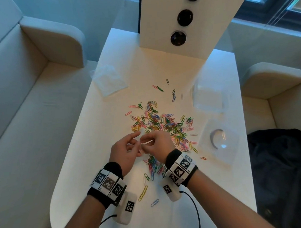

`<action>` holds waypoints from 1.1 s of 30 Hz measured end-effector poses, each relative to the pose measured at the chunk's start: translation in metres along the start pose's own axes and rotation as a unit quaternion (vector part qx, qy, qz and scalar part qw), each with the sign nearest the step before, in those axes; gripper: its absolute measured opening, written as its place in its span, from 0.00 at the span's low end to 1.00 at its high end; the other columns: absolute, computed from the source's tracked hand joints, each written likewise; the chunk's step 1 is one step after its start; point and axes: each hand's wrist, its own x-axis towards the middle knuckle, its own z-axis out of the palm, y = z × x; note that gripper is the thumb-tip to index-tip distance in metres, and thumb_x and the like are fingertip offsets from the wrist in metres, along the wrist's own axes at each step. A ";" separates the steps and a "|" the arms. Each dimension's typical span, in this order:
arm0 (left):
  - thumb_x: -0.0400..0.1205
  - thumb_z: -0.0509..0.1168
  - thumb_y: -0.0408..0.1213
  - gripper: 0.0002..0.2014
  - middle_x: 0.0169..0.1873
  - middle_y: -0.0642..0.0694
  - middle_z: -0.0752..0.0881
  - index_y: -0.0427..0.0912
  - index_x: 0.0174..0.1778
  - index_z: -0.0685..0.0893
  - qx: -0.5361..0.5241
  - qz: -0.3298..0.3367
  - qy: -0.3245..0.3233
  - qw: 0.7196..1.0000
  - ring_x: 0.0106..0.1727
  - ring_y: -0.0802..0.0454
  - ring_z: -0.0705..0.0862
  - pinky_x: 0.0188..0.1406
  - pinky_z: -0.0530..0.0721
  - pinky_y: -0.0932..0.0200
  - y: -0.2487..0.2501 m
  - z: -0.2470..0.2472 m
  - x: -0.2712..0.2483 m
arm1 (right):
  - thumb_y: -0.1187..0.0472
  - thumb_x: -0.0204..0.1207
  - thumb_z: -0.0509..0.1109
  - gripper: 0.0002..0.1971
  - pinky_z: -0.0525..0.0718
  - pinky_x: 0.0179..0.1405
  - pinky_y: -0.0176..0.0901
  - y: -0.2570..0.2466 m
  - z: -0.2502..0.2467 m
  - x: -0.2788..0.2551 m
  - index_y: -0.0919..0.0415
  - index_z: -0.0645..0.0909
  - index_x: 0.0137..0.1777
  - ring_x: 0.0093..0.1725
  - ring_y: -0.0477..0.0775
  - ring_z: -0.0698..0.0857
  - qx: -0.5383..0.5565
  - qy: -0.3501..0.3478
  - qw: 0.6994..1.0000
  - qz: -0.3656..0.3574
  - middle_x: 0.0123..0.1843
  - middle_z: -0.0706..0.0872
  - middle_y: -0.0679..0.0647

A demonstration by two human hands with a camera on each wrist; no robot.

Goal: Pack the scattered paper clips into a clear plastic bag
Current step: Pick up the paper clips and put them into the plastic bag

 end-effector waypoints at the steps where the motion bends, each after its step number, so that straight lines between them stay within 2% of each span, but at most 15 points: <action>1: 0.84 0.65 0.28 0.18 0.39 0.42 0.89 0.44 0.70 0.83 0.004 -0.006 0.003 1.000 0.39 0.47 0.91 0.48 0.92 0.53 -0.001 -0.001 -0.002 | 0.63 0.74 0.76 0.12 0.90 0.44 0.40 0.000 -0.002 -0.003 0.61 0.88 0.58 0.42 0.46 0.91 -0.027 -0.002 0.999 -0.021 0.50 0.92 0.53; 3: 0.84 0.66 0.30 0.17 0.39 0.44 0.89 0.42 0.69 0.83 0.024 -0.026 0.016 0.999 0.37 0.49 0.91 0.42 0.91 0.63 -0.001 -0.006 -0.006 | 0.60 0.77 0.74 0.12 0.90 0.47 0.40 0.005 -0.013 -0.010 0.56 0.87 0.60 0.42 0.42 0.89 -0.036 0.010 0.998 -0.043 0.49 0.91 0.47; 5: 0.84 0.66 0.32 0.15 0.40 0.45 0.89 0.41 0.67 0.85 0.052 -0.055 0.025 0.997 0.36 0.54 0.90 0.34 0.88 0.69 -0.003 -0.014 -0.011 | 0.58 0.76 0.74 0.14 0.90 0.48 0.42 0.017 -0.031 -0.021 0.52 0.86 0.61 0.41 0.41 0.87 -0.058 0.048 0.997 -0.023 0.46 0.89 0.44; 7: 0.84 0.67 0.36 0.13 0.41 0.46 0.90 0.41 0.64 0.88 0.068 -0.071 0.028 0.995 0.36 0.56 0.90 0.32 0.86 0.73 -0.006 -0.024 -0.016 | 0.50 0.71 0.78 0.27 0.88 0.56 0.48 0.041 -0.048 -0.038 0.51 0.79 0.70 0.48 0.45 0.86 -0.155 0.049 0.984 0.073 0.52 0.87 0.48; 9: 0.83 0.69 0.39 0.12 0.42 0.48 0.91 0.43 0.60 0.90 0.061 -0.080 0.034 0.994 0.37 0.55 0.91 0.34 0.86 0.72 -0.008 -0.031 -0.024 | 0.40 0.62 0.82 0.50 0.82 0.64 0.50 0.068 -0.052 -0.060 0.52 0.63 0.82 0.63 0.56 0.82 -0.253 -0.019 0.946 0.204 0.68 0.78 0.57; 10: 0.83 0.69 0.39 0.10 0.42 0.50 0.91 0.44 0.58 0.90 0.049 -0.084 0.037 0.995 0.37 0.56 0.91 0.34 0.86 0.71 -0.009 -0.034 -0.028 | 0.38 0.59 0.82 0.57 0.80 0.64 0.51 0.079 -0.047 -0.071 0.52 0.56 0.84 0.67 0.60 0.80 -0.265 -0.043 0.934 0.236 0.74 0.72 0.60; 13: 0.83 0.69 0.39 0.08 0.41 0.54 0.90 0.48 0.56 0.90 0.026 -0.093 0.046 0.994 0.36 0.58 0.91 0.41 0.89 0.67 -0.014 -0.038 -0.042 | 0.37 0.54 0.84 0.63 0.80 0.66 0.50 0.092 -0.020 -0.092 0.50 0.50 0.85 0.67 0.61 0.77 -0.244 -0.038 0.947 0.207 0.73 0.66 0.58; 16: 0.82 0.70 0.39 0.07 0.43 0.51 0.91 0.49 0.54 0.91 0.004 -0.103 0.055 0.993 0.41 0.52 0.92 0.51 0.90 0.55 -0.024 -0.040 -0.056 | 0.43 0.61 0.83 0.56 0.81 0.65 0.53 0.088 0.011 -0.088 0.45 0.51 0.84 0.69 0.60 0.72 -0.291 -0.018 0.946 0.142 0.74 0.64 0.56; 19: 0.82 0.70 0.38 0.06 0.42 0.52 0.91 0.52 0.51 0.91 -0.005 -0.102 0.058 0.993 0.44 0.51 0.91 0.48 0.89 0.60 -0.028 -0.040 -0.067 | 0.50 0.75 0.73 0.42 0.82 0.63 0.55 0.079 0.028 -0.074 0.46 0.53 0.83 0.72 0.63 0.69 -0.334 -0.003 0.938 0.088 0.80 0.60 0.58; 21: 0.82 0.70 0.38 0.07 0.43 0.49 0.92 0.48 0.53 0.91 -0.007 -0.103 0.061 0.993 0.44 0.51 0.92 0.47 0.89 0.60 -0.029 -0.040 -0.072 | 0.53 0.80 0.67 0.30 0.83 0.60 0.54 0.077 0.035 -0.063 0.50 0.61 0.81 0.70 0.63 0.71 -0.358 0.009 0.932 0.054 0.79 0.63 0.59; 23: 0.82 0.70 0.38 0.08 0.44 0.48 0.92 0.47 0.55 0.91 -0.006 -0.101 0.062 0.993 0.43 0.53 0.92 0.45 0.89 0.61 -0.028 -0.040 -0.074 | 0.58 0.83 0.63 0.21 0.84 0.59 0.53 0.077 0.039 -0.055 0.54 0.70 0.75 0.66 0.60 0.75 -0.371 0.018 0.928 0.018 0.74 0.70 0.59; 26: 0.83 0.69 0.36 0.07 0.42 0.49 0.91 0.48 0.53 0.90 -0.008 -0.089 0.067 0.994 0.36 0.63 0.90 0.36 0.85 0.72 -0.026 -0.037 -0.077 | 0.64 0.83 0.63 0.14 0.84 0.58 0.50 0.078 0.036 -0.047 0.60 0.80 0.66 0.59 0.59 0.80 -0.371 0.013 0.928 -0.017 0.63 0.80 0.57; 28: 0.83 0.69 0.36 0.07 0.41 0.47 0.91 0.45 0.55 0.90 -0.020 -0.085 0.075 0.993 0.36 0.60 0.90 0.33 0.84 0.73 -0.025 -0.034 -0.078 | 0.66 0.81 0.64 0.12 0.85 0.56 0.50 0.080 0.026 -0.043 0.60 0.86 0.58 0.53 0.59 0.83 -0.357 0.006 0.934 -0.015 0.55 0.85 0.57; 30: 0.83 0.69 0.36 0.08 0.43 0.46 0.92 0.44 0.56 0.90 -0.034 -0.086 0.081 0.992 0.40 0.51 0.92 0.35 0.86 0.70 -0.024 -0.031 -0.078 | 0.66 0.78 0.65 0.11 0.86 0.55 0.48 0.081 0.013 -0.039 0.61 0.89 0.53 0.49 0.59 0.86 -0.328 0.006 0.945 0.018 0.49 0.89 0.57; 33: 0.83 0.68 0.35 0.09 0.44 0.43 0.91 0.43 0.58 0.90 -0.040 -0.082 0.078 0.993 0.43 0.47 0.91 0.34 0.86 0.70 -0.022 -0.024 -0.077 | 0.66 0.76 0.70 0.09 0.85 0.61 0.45 0.089 -0.006 -0.039 0.60 0.92 0.51 0.46 0.56 0.88 -0.228 0.062 0.967 0.089 0.47 0.92 0.56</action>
